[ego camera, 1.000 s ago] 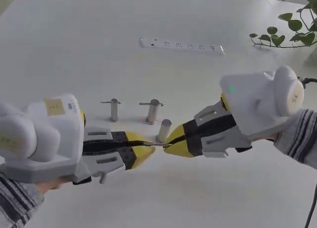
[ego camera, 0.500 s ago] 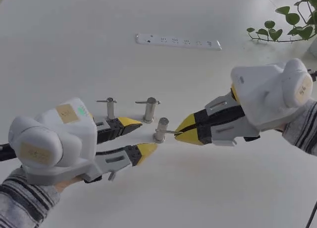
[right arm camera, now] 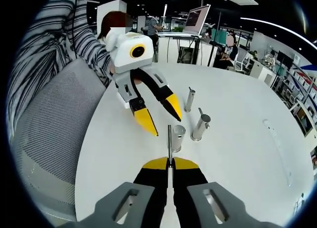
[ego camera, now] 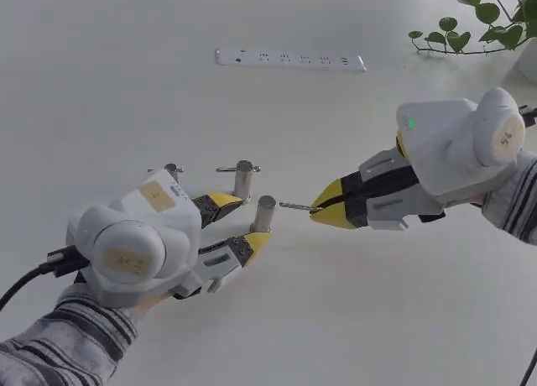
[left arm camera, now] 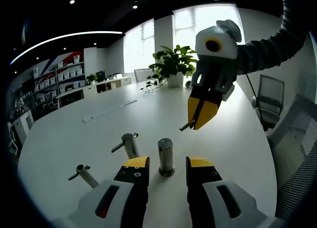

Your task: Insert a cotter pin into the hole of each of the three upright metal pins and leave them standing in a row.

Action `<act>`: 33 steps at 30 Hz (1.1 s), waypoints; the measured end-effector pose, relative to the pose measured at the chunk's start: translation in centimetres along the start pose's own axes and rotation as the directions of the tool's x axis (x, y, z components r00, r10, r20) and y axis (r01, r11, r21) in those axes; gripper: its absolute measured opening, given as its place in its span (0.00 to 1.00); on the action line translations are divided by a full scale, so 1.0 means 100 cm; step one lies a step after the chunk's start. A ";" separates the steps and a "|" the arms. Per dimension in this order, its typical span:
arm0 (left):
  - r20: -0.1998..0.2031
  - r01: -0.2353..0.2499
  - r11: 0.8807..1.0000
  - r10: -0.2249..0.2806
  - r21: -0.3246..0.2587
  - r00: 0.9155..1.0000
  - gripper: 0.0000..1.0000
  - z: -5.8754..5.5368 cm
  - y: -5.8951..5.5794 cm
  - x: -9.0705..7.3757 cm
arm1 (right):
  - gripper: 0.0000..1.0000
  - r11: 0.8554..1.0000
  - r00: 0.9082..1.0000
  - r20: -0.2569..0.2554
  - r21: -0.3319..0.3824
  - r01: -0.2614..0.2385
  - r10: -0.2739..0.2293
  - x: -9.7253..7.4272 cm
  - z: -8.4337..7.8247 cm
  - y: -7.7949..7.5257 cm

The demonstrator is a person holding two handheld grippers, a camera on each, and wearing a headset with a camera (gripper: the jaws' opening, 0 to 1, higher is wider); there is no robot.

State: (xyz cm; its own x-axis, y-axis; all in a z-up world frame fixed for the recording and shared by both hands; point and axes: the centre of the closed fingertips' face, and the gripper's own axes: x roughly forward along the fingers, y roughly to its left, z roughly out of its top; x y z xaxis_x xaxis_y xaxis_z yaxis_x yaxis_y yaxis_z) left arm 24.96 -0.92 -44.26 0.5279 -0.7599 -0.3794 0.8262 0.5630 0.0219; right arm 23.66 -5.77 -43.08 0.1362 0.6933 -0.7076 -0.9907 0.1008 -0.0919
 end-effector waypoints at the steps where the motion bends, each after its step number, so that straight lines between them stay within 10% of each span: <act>1: -0.003 -0.002 1.000 0.002 -0.001 1.000 0.26 -0.001 0.000 0.001 | 0.00 1.000 1.000 -0.005 0.002 -0.001 0.001 0.001 -0.002 -0.001; 33: -0.058 -0.047 0.993 0.041 -0.106 0.997 0.10 -0.023 0.003 0.032 | 0.00 1.000 0.999 -0.048 -0.020 -0.017 0.016 0.021 -0.009 -0.013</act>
State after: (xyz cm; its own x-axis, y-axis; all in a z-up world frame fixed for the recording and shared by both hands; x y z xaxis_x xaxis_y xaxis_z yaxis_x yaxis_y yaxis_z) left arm 26.41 -2.47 -47.63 0.5486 -0.7161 -0.4315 0.7753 0.6290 -0.0582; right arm 25.18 -5.12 -45.10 0.1198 0.6595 -0.7421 -0.9928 0.0747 -0.0938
